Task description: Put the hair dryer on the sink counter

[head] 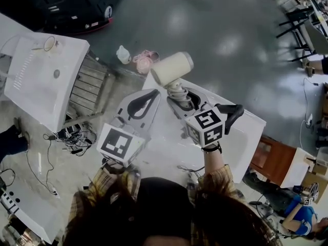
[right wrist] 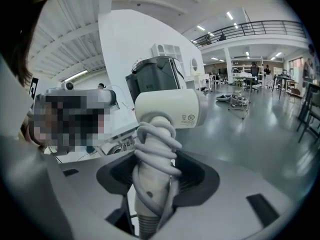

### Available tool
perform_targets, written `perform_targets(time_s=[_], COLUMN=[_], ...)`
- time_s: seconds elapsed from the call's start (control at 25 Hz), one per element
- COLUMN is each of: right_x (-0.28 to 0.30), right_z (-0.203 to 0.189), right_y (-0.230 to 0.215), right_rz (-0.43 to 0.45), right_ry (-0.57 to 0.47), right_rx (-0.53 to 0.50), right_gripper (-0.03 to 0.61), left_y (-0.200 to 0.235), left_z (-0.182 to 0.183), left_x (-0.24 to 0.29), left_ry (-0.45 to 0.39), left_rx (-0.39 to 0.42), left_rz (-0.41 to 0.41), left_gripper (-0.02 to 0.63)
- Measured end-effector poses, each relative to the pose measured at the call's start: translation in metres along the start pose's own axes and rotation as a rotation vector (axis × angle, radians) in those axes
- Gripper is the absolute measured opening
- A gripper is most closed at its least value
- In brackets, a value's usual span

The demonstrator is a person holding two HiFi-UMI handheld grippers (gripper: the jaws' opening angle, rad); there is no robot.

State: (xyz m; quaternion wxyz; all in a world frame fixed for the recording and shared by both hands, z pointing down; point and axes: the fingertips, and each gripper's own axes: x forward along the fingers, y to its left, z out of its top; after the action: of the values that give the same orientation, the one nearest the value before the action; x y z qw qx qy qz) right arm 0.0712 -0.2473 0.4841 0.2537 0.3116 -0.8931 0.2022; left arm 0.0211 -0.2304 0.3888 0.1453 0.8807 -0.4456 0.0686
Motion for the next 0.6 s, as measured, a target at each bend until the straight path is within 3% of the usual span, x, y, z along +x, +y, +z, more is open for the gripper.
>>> perform_targets(time_s=[0.6], right_x=[0.043], right_z=[-0.05], right_y=[-0.012], right_rz=[0.045], right_ry=[0.178], right_rx=[-0.184], right_gripper=[0.225], left_y=[-0.004], left_z=[-0.029], left_x=[0.021], left_ry=[0.053], left_rx=[0.027], left_rz=[-0.043], left_gripper=[0.018])
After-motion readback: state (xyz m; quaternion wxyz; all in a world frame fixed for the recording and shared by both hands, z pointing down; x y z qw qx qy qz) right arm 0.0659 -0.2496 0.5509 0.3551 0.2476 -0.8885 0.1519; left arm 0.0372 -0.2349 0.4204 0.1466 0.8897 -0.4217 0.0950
